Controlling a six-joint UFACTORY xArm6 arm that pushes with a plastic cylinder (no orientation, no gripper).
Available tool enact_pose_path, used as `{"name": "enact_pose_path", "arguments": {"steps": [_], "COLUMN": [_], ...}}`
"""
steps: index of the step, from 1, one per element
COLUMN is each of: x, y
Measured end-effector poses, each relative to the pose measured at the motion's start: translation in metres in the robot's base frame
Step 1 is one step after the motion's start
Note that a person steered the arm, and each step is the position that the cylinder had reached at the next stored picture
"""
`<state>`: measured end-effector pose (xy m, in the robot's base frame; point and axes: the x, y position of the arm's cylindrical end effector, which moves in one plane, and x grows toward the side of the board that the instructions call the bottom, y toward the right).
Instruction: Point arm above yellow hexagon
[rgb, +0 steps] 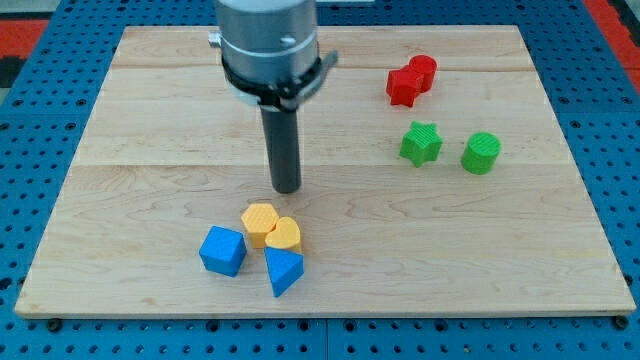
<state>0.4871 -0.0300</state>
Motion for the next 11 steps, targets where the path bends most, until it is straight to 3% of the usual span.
{"name": "enact_pose_path", "arguments": {"steps": [1,5,11], "x": [0.002,-0.019,-0.001], "y": [0.019,-0.001,-0.019]}}
